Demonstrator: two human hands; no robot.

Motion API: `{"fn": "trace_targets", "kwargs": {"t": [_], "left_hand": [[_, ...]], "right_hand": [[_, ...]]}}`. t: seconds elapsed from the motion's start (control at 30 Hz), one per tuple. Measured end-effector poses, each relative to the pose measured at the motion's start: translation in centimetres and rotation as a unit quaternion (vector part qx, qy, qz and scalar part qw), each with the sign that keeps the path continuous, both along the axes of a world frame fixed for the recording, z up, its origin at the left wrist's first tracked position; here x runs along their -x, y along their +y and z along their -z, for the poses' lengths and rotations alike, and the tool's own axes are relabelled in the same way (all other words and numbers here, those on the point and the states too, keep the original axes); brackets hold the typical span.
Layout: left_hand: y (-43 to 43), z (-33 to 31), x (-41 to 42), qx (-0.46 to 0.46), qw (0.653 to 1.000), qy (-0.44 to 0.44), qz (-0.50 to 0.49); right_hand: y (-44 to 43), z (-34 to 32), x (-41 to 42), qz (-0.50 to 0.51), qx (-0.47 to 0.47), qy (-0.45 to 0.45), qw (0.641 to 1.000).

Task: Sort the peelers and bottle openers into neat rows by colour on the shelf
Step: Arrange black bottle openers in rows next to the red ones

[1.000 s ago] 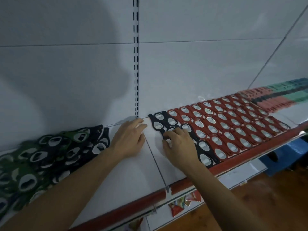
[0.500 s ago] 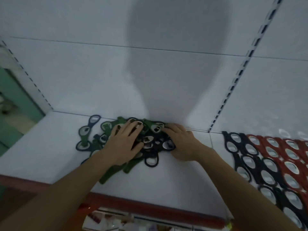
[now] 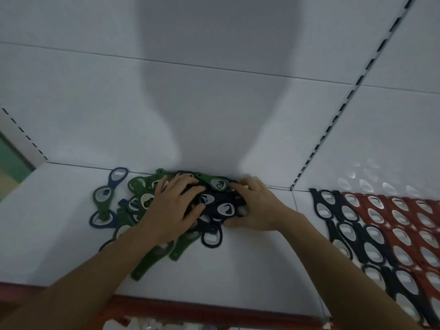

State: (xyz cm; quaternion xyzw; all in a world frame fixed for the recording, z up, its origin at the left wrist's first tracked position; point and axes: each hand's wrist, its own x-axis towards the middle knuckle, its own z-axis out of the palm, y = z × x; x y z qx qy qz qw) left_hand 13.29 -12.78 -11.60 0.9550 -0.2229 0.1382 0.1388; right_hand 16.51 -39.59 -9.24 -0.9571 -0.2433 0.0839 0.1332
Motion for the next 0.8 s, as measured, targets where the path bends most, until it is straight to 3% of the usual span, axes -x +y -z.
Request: {"fn": "trace_targets", "kwargs": {"t": [0.53,0.67,0.8], "left_hand": [[-3.9,-4.3,-2.8,-0.191,0.968,0.148,0.065],[-3.9,-4.6,-3.4,-0.169,0.973,0.124,0.096],[-3.3,-4.5,-3.3,-0.076,0.983,0.124,0.112]], "right_hand": [[-0.7,-0.2,1.7,0.072,-0.042,0.029,0.996],[-1.1,-0.2,2.4,0.134,-0.105,0.034,0.985],[-1.4,0.0,3.0,0.195,-0.198,0.027,0.96]]}}
